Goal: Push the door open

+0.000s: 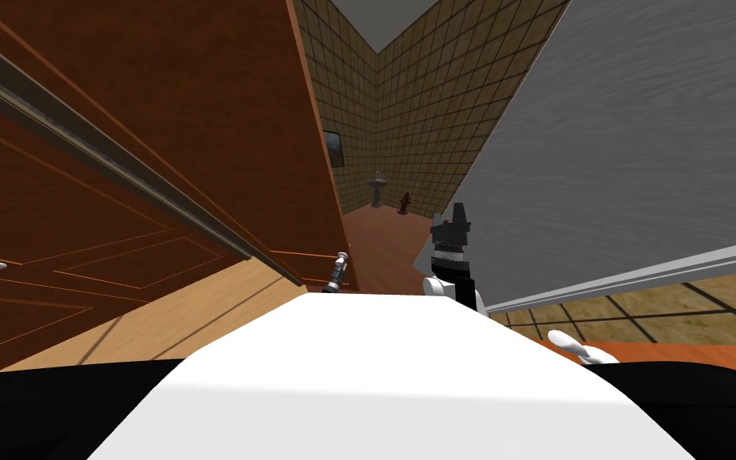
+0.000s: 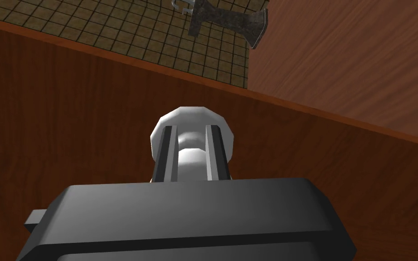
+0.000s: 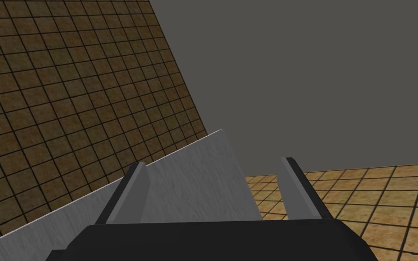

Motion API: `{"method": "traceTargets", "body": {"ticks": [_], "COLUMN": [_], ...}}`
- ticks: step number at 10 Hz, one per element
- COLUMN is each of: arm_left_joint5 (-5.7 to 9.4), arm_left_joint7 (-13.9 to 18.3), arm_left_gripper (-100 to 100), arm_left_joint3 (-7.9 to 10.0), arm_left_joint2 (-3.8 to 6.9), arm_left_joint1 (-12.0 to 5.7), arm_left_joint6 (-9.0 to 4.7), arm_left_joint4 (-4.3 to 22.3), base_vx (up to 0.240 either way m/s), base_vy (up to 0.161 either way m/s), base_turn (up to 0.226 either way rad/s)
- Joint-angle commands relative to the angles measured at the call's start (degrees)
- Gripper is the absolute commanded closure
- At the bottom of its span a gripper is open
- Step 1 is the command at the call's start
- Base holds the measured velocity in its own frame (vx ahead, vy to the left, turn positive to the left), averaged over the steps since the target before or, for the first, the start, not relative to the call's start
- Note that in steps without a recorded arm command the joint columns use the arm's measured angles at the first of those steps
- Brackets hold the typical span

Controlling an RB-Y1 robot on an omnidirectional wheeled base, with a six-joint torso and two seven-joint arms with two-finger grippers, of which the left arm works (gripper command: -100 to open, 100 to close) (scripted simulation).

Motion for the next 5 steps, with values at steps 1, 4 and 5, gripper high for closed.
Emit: {"method": "traceTargets", "body": {"ticks": [1, 4, 5], "arm_left_joint5": [2.72, 4.55, 4.55], "arm_left_joint7": [2.8, 5.2, 5.2], "arm_left_gripper": [100, 100, 100], "arm_left_joint3": [0.44, -0.07, -0.07], "arm_left_joint2": [2.12, 2.91, 2.91], "arm_left_joint1": [0.71, 0.73, 0.73], "arm_left_joint6": [1.08, 0.68, 0.68], "arm_left_joint4": [0.2, 0.2, 0.2], "base_vx": [0.052, 0.03, 0.041], "base_vy": [-0.057, -0.021, -0.04], "base_turn": [-0.027, -0.013, 0.025]}}
